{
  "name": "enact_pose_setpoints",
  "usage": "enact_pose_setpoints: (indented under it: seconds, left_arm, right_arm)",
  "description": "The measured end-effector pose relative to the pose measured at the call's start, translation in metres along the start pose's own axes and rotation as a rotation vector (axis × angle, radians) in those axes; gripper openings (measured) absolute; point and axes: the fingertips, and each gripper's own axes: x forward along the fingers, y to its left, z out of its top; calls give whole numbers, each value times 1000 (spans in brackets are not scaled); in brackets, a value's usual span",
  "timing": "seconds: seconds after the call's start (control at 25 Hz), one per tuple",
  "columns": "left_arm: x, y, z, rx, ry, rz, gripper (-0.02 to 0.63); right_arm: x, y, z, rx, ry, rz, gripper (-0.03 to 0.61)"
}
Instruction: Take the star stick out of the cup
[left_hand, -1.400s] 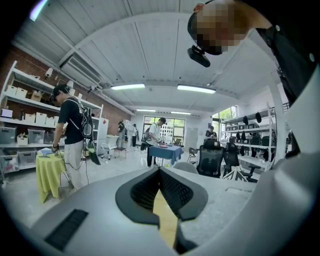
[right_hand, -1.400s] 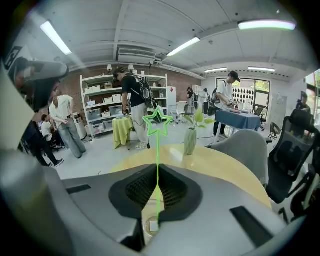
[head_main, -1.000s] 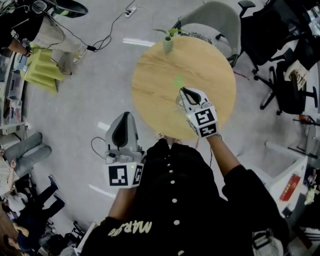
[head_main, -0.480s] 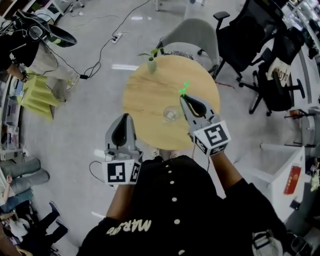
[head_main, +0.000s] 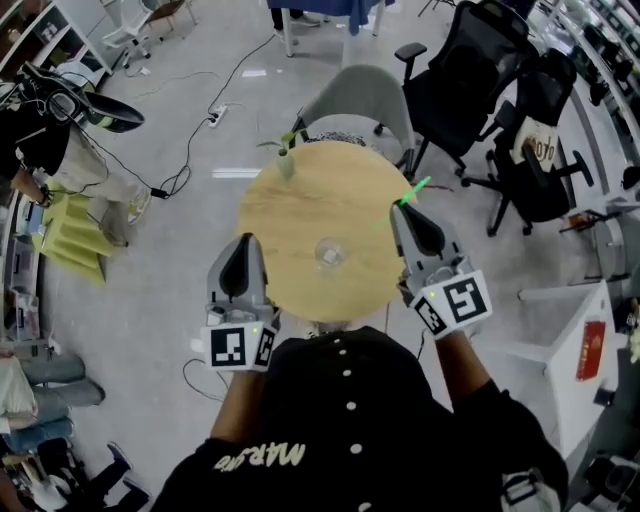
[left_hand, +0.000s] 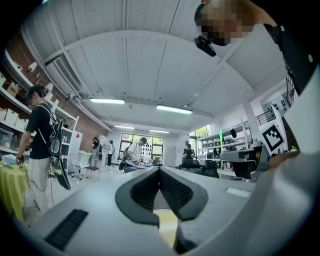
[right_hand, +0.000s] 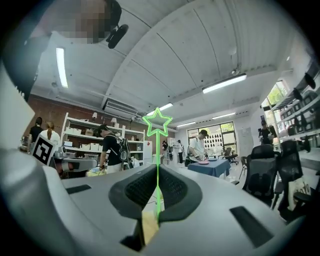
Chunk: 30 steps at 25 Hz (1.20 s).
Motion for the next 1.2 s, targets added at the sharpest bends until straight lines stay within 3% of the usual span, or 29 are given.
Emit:
enact_pose_setpoints:
  seconds: [0.52,1.2]
  left_arm:
    - [6,12,18,54,-25,-1,-3]
    - [12,-1,18,58,-42,-17,-3]
  right_arm:
    - [-52,-41,37,-12,-115,-181,14]
    - [-44,-47,31,-9,-126,-185,12]
